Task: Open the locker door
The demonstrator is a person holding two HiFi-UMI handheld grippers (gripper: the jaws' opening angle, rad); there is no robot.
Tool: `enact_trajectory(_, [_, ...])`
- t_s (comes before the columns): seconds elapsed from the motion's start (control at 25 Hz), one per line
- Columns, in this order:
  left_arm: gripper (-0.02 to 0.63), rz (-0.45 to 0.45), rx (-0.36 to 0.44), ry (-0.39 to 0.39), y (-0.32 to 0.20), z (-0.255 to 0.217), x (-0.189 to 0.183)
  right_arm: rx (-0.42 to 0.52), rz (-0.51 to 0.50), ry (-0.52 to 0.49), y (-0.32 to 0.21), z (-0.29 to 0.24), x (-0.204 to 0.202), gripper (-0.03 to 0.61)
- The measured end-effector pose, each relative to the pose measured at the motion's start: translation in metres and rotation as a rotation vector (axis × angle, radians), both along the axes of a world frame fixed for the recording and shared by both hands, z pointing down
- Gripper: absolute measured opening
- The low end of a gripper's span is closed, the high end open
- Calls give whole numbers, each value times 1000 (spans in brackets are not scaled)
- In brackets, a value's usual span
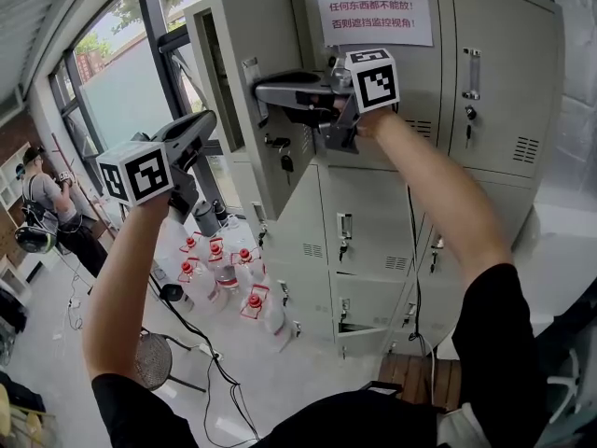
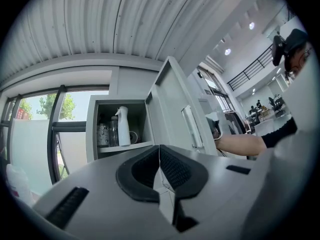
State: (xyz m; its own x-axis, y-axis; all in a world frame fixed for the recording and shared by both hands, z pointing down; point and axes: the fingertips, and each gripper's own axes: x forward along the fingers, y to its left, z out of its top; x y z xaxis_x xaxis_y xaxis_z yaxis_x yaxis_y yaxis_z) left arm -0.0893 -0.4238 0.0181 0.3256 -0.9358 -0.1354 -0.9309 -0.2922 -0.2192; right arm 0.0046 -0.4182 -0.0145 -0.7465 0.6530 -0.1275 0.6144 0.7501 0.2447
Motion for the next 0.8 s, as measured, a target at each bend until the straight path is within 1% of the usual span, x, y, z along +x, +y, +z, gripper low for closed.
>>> enact_trajectory(0.28, [17, -11, 13, 7, 2, -4, 16, -4, -31, 8, -4, 0, 23, 31])
enact_trajectory(0.6, [17, 9, 2, -1, -1, -1, 44, -1, -39, 19, -10, 1, 44, 32])
enact_trajectory(0.8, [17, 18, 9, -6, 0, -2, 56, -8, -46, 26, -15, 2, 59, 32])
